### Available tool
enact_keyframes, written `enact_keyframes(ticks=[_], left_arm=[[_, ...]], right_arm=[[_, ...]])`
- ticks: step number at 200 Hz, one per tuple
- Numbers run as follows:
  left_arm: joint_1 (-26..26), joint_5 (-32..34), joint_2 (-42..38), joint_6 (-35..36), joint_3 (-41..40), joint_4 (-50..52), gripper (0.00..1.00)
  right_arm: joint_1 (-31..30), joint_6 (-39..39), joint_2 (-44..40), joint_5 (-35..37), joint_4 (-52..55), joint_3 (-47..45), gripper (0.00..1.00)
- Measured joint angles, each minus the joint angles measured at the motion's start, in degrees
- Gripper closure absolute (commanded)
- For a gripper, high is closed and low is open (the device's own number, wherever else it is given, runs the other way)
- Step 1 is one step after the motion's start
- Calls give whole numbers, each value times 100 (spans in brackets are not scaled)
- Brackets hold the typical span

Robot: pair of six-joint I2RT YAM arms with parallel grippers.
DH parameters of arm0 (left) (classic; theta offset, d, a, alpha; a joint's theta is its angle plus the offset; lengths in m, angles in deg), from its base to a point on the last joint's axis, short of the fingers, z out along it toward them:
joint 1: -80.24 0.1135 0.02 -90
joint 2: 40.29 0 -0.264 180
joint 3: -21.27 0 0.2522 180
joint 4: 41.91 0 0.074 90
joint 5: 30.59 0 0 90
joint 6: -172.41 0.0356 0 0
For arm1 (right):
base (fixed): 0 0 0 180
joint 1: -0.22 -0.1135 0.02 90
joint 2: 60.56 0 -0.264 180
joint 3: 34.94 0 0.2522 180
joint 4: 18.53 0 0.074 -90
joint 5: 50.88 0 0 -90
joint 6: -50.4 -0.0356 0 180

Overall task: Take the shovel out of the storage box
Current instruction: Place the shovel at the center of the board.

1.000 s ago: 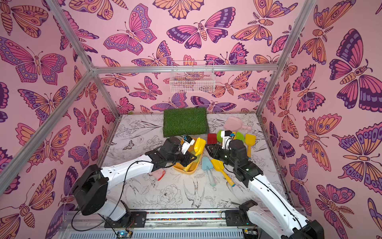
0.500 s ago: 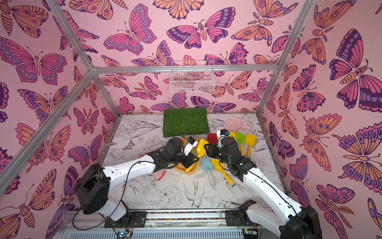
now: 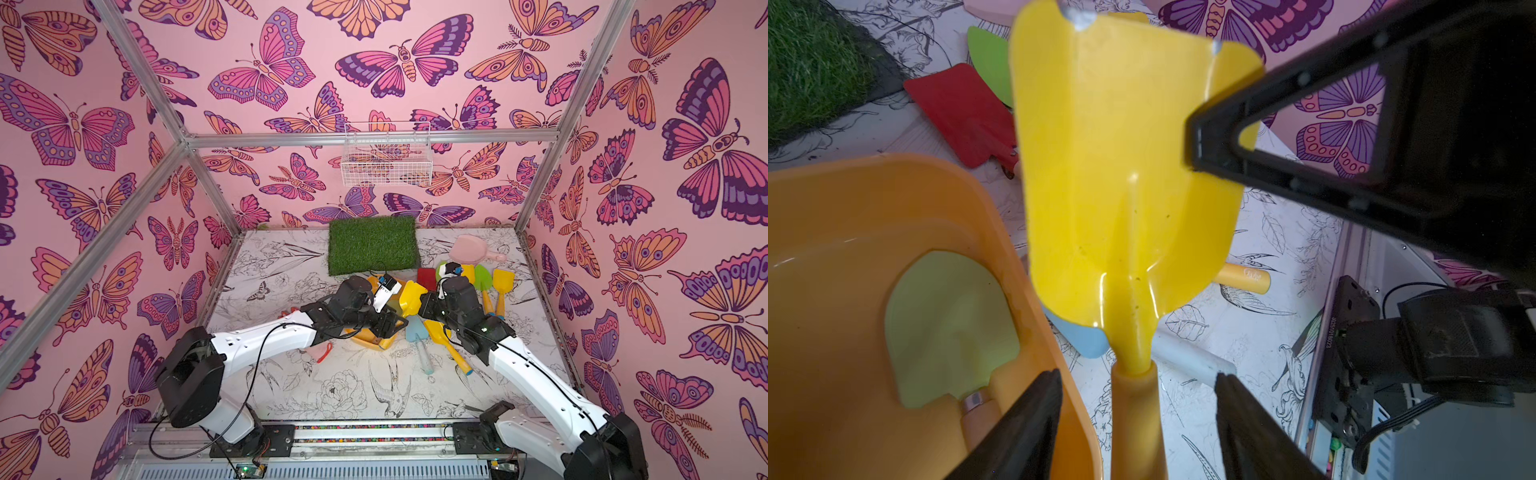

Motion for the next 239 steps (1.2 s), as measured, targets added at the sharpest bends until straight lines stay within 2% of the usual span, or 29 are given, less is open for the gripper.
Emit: enact_keyframes(ticks=[96, 152, 196, 239], left_arm=[[118, 55, -452, -13, -481, -44, 29], [162, 72, -553, -11, -605, -46, 30], [184, 105, -713, -4, -743, -63, 31], [188, 144, -852, 0, -765, -94, 31]], right_arm=[[260, 1537, -195, 511, 929, 116, 100], [577, 2494, -192, 723, 1663, 527, 100], [699, 3195, 76, 1641, 2524, 1126, 100], [1180, 3668, 516, 2555, 3051, 1274, 100]])
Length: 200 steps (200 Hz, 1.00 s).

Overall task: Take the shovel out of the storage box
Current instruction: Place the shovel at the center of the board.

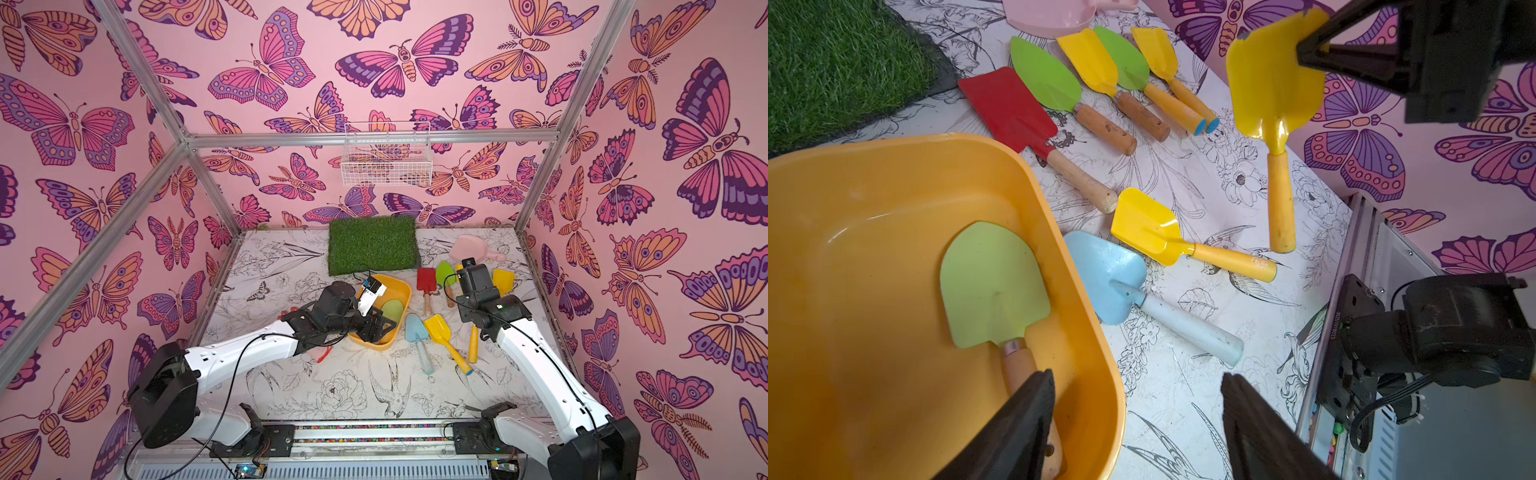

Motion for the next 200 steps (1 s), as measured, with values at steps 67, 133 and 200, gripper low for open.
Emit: enact_keyframes(ticks=[67, 133, 200], left_arm=[[7, -7, 0, -2, -59, -22, 31], [72, -9, 2, -4, -63, -50, 32], [79, -9, 2, -4, -76, -52, 32]], right_arm=[[490, 297, 627, -251, -103, -72, 100], [599, 243, 890, -1130, -160, -87, 100], [951, 98, 1091, -1657, -269, -240, 100]])
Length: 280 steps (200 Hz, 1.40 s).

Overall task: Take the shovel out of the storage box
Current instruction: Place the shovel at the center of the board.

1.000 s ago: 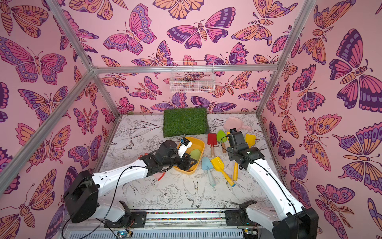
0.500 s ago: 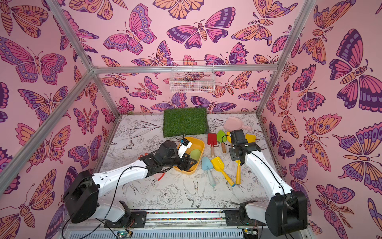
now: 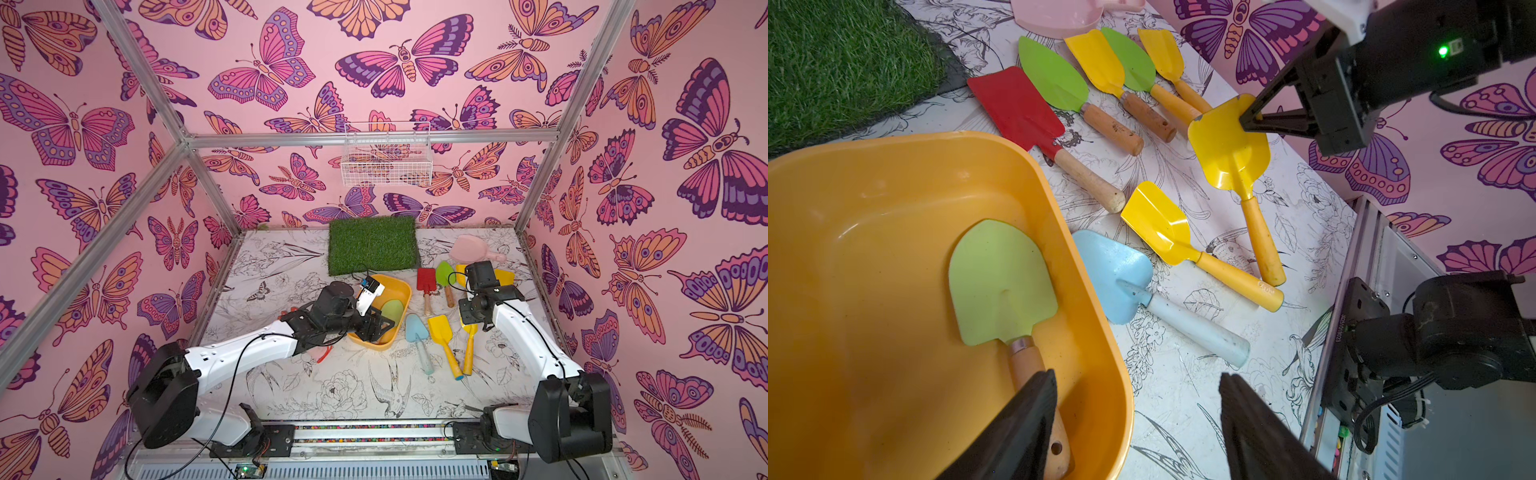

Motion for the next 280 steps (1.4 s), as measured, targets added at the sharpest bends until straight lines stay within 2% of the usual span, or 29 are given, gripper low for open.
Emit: enact_keyframes(ticks=[94, 114, 135, 210, 248, 280], left_arm=[[35, 0, 0, 0, -31, 0, 33], [35, 0, 0, 0, -31, 0, 33], [46, 0, 2, 0, -31, 0, 33], [76, 9, 125, -9, -31, -2, 33], [96, 133, 125, -48, -31, 11, 33], [160, 391, 179, -120, 44, 203, 31]], right_arm=[[264, -31, 907, -584, -208, -50, 100], [339, -20, 1036, -651, -286, -50, 97], [431, -20, 1137, -750, -352, -50, 94], [623, -50, 1591, -804, -588, -7, 71], [623, -195, 1427, -758, -601, -7, 65], [623, -511, 560, -793, -780, -122, 63]])
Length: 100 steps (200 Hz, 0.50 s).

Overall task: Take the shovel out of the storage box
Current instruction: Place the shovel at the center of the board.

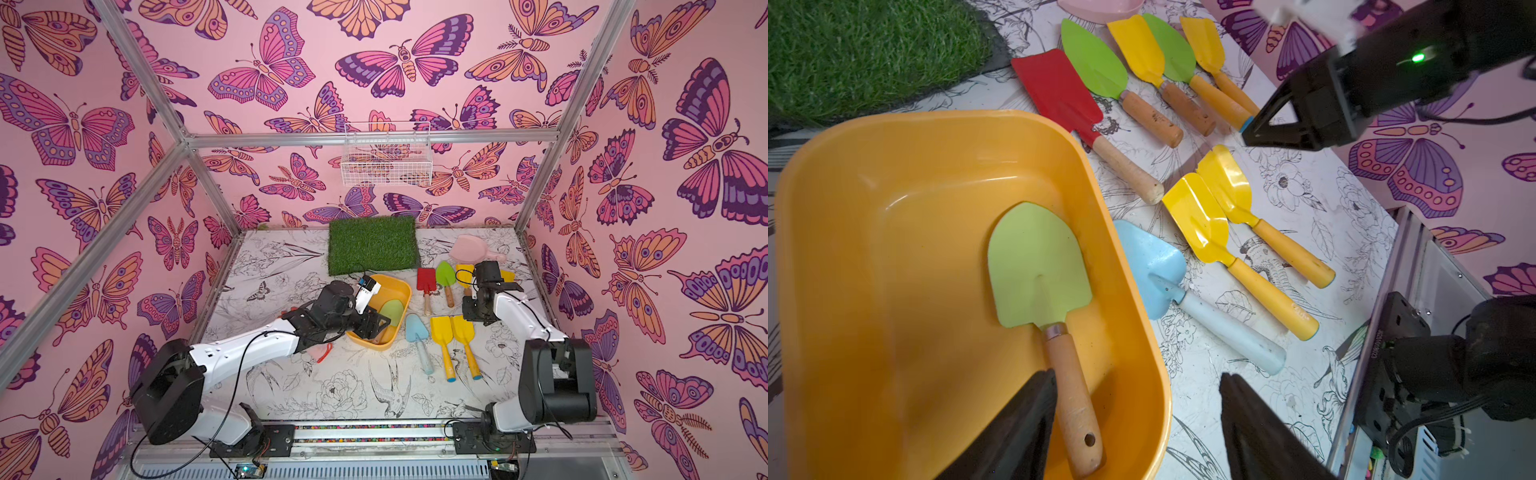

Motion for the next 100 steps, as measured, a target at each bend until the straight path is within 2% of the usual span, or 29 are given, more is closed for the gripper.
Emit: enact_keyframes(ticks=[36, 100], left_arm=[[116, 243, 238, -92, 151, 260, 31], [142, 433, 603, -212, 387, 737, 33]], right_arm=[[-39, -437, -763, -271, -90, -101, 61], [-136, -890, -1099, -791, -85, -101, 59]])
